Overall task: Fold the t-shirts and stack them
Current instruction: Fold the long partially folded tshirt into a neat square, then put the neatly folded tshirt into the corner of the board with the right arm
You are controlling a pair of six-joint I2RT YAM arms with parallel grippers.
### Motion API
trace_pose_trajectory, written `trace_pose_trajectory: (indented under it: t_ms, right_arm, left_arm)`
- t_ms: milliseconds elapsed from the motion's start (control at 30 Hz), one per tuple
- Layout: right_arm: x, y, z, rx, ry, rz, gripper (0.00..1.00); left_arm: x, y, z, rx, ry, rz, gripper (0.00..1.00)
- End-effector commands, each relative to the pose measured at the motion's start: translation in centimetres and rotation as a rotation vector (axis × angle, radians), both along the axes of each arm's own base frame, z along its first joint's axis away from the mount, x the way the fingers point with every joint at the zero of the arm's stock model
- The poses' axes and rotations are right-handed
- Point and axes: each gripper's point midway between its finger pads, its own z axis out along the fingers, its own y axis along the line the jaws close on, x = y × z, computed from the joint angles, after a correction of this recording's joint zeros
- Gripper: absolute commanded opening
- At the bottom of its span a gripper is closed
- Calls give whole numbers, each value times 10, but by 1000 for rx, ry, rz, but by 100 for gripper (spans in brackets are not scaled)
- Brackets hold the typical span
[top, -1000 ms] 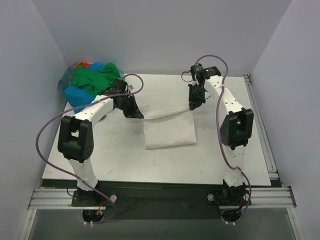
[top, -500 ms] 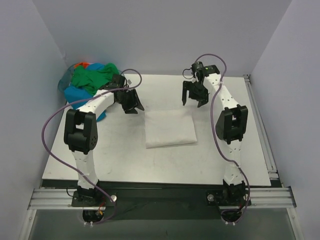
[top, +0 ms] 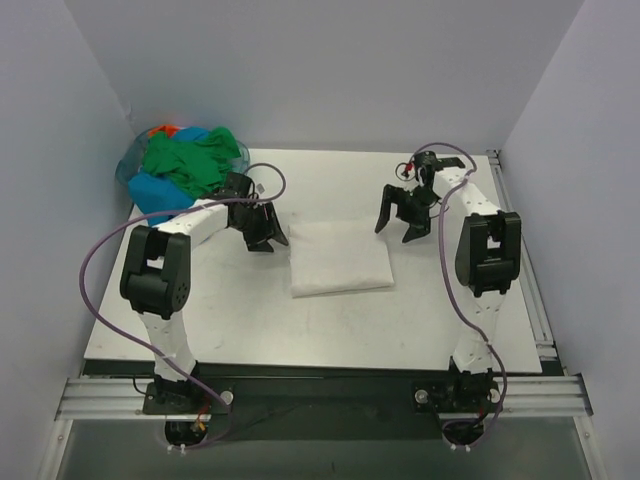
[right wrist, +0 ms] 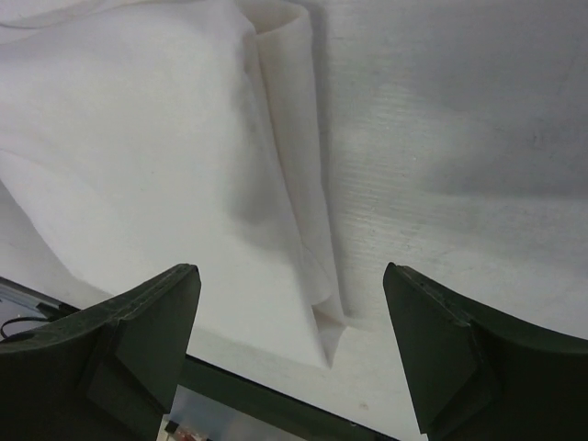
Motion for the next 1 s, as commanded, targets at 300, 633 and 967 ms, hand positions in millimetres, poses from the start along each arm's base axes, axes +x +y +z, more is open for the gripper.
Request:
trace_pose_trajectory:
  t_ms: [300,633,967]
  right_arm:
    - [-25,13,-19,181,18,33,83]
    - [-39,17,-41,198,61,25,81]
    - [-52,41,-57,197,97,75,75]
  left_arm:
    - [-2,-25,-9,-113,-23,-7,57]
    - [-14,-30,-33,-67,44,-26,41]
    - [-24,-28,-48,-27,82,-47,30]
